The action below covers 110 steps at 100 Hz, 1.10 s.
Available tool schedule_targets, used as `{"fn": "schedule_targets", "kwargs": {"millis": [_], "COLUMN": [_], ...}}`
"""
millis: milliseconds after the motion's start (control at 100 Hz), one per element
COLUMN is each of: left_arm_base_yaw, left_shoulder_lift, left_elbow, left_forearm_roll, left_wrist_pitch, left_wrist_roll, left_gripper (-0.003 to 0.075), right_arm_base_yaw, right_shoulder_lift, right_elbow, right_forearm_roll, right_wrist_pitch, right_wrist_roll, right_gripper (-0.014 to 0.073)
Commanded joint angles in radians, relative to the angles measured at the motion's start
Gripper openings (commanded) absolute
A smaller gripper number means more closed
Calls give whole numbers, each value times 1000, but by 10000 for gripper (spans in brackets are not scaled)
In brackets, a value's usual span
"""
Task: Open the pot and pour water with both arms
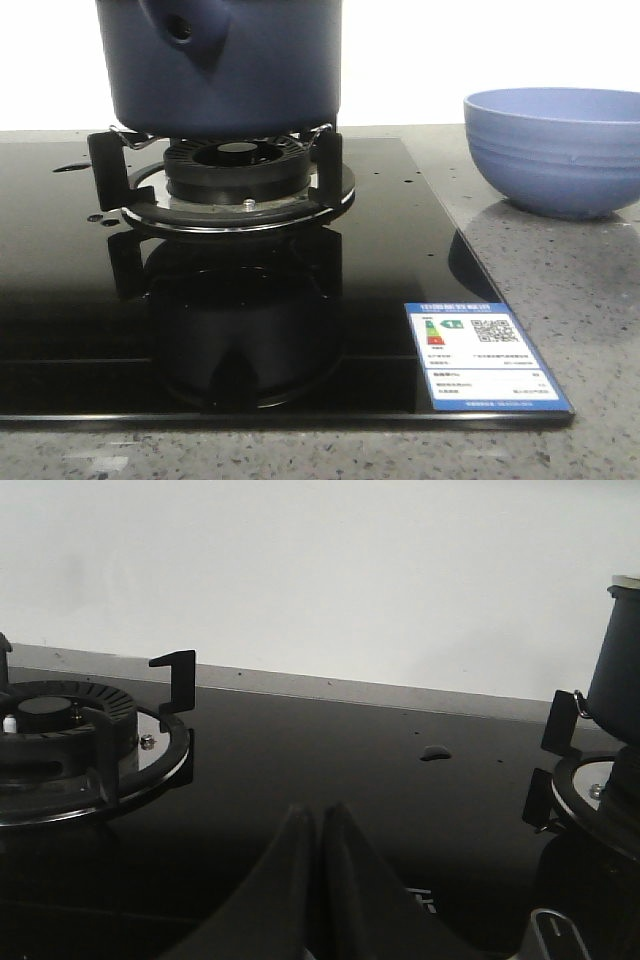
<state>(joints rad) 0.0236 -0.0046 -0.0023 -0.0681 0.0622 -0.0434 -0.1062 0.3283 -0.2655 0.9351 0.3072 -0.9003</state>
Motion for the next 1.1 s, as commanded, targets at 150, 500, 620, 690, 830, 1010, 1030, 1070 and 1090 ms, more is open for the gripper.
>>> {"fn": "schedule_targets", "kwargs": {"millis": [150,500,620,690,830,1010,1030,1070,1090], "left_arm_base_yaw": [2,2,2,2,2,2,2,2,2], "left_shoulder_lift": [-27,-27,-27,-27,-27,-27,-27,-27,-27], "left_elbow": [35,35,35,35,35,35,35,35,35], "left_forearm_roll": [-10,-10,-10,-10,-10,-10,-10,-10,-10], "left_wrist_pitch": [-68,-68,-68,-68,-68,-68,-68,-68,-68], "left_wrist_roll": [-11,-11,-11,-11,-11,-11,-11,-11,-11], "left_gripper": [-20,-20,-20,-20,-20,-20,-20,-20,-20], "right_arm_base_yaw": [-2,-2,-2,-2,-2,-2,-2,-2,-2], "right_shoulder_lift": [12,12,12,12,12,12,12,12,10], "right_elbow": [-28,-28,-28,-28,-28,-28,-28,-28,-26], "right_forearm_roll": [20,20,20,20,10,-487,-631,-832,-890], "right_wrist_pitch": [-47,-47,-47,-47,-77,-201,-216,-235,-243], "right_wrist_roll": [-12,-12,-12,-12,-4,567,694,842,916], "right_gripper": [-53,-53,-53,-53,-53,-53,-53,-53,-53]}}
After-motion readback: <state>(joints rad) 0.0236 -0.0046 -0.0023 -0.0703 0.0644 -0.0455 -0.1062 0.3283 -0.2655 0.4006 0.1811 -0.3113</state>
